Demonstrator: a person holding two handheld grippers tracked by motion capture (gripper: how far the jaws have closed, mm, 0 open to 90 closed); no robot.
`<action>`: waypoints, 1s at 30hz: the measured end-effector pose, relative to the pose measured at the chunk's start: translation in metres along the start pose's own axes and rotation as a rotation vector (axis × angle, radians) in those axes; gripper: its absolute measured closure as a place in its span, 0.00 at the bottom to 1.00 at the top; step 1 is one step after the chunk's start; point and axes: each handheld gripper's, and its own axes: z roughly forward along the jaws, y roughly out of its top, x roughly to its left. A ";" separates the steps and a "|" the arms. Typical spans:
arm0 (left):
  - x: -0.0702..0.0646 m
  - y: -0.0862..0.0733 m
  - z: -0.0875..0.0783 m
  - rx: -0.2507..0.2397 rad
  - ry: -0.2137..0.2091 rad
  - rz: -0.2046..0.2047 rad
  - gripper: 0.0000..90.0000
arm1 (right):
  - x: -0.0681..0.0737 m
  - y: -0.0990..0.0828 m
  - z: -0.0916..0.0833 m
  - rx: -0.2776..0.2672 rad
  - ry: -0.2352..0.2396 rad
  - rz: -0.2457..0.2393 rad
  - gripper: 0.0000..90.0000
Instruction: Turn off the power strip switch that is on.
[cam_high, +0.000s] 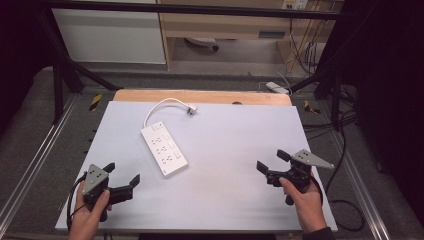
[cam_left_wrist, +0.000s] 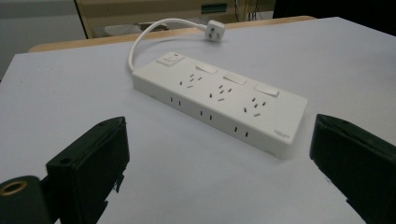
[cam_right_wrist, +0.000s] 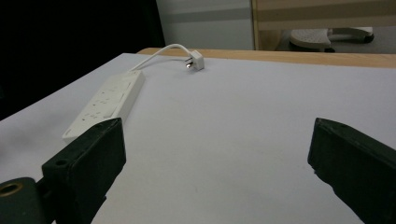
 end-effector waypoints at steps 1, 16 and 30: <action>0.000 0.000 0.000 0.000 0.000 0.001 0.05 | 0.002 0.003 0.002 0.000 0.007 -0.007 0.05; 0.001 -0.001 0.001 0.012 0.002 0.001 0.05 | 0.013 0.026 0.019 0.026 0.054 -0.046 0.04; 0.000 -0.001 0.003 0.024 -0.004 0.008 0.05 | 0.022 0.044 0.033 0.045 0.073 -0.059 0.04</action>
